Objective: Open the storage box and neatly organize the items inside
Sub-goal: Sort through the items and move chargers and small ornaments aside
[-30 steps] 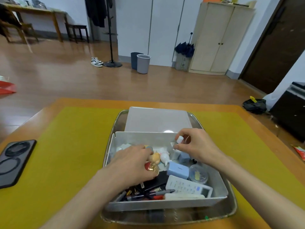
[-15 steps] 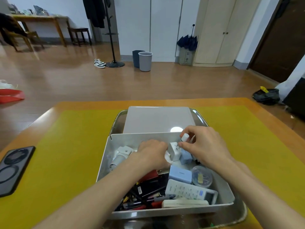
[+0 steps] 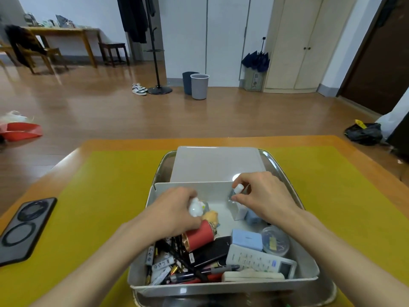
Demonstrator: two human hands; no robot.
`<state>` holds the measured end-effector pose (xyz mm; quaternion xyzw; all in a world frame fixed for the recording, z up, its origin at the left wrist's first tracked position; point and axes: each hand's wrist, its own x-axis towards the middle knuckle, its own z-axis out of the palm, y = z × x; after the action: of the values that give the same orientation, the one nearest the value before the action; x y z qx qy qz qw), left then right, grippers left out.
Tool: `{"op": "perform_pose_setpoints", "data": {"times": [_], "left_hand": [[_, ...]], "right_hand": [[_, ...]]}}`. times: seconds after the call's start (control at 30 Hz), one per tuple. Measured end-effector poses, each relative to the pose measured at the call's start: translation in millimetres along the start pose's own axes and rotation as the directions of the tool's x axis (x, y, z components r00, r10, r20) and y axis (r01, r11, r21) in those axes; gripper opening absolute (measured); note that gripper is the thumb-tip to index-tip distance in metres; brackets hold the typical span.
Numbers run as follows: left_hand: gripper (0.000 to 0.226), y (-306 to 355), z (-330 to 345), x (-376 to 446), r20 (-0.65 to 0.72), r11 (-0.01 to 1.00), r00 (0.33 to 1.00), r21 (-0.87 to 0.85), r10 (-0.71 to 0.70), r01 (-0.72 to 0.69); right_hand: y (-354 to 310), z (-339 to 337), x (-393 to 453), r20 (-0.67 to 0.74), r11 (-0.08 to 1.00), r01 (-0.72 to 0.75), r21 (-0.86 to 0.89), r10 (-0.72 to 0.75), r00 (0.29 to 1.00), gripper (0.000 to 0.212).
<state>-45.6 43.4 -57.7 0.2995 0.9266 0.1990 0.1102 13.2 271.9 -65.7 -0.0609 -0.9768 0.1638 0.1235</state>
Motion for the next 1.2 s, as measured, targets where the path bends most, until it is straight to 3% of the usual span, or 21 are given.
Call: {"op": "perform_pose_setpoints", "data": {"times": [0.2,0.27,0.43,0.6,0.73,0.87,1.0,1.1,1.2], "left_hand": [[0.029,-7,5,-10,0.018,0.999,1.0,0.035,-0.021,0.021],[0.039,-3,7,-6,0.003,0.999,1.0,0.025,-0.023,0.023],[0.022,7,10,-3,0.001,1.0,1.0,-0.019,0.021,-0.021],[0.031,4,9,-3,0.027,0.999,1.0,-0.041,0.0,0.001],[0.041,9,8,-4,0.015,0.997,0.999,-0.065,0.029,-0.028],[0.027,19,12,-2,0.018,0.992,0.995,-0.081,0.095,-0.093],[0.019,31,25,-1,0.041,0.976,0.976,-0.049,0.216,-0.214],[0.028,36,38,0,0.031,0.961,0.961,0.036,0.274,-0.275],[0.022,35,44,6,0.04,0.947,0.956,0.126,0.292,-0.295]], "right_hand": [[-14,35,20,0.153,0.946,0.194,-0.261,-0.158,0.975,0.01],[-16,42,22,0.155,0.938,0.194,-0.287,-0.155,0.976,0.012],[-19,49,21,0.166,0.922,0.201,-0.331,-0.153,0.974,0.018],[-16,31,14,0.12,0.957,0.184,-0.226,-0.16,0.98,0.022],[4,-6,-14,-0.024,0.999,0.036,-0.012,-0.036,0.999,0.028],[24,-26,-42,-0.04,0.989,-0.061,0.137,0.067,0.997,0.013],[33,-30,-50,-0.014,0.989,-0.073,0.126,0.076,0.997,0.011],[40,-28,-51,-0.01,0.999,-0.039,-0.002,0.039,0.999,0.014],[45,-30,-50,-0.008,0.995,-0.017,-0.093,0.016,1.0,0.013]]}}
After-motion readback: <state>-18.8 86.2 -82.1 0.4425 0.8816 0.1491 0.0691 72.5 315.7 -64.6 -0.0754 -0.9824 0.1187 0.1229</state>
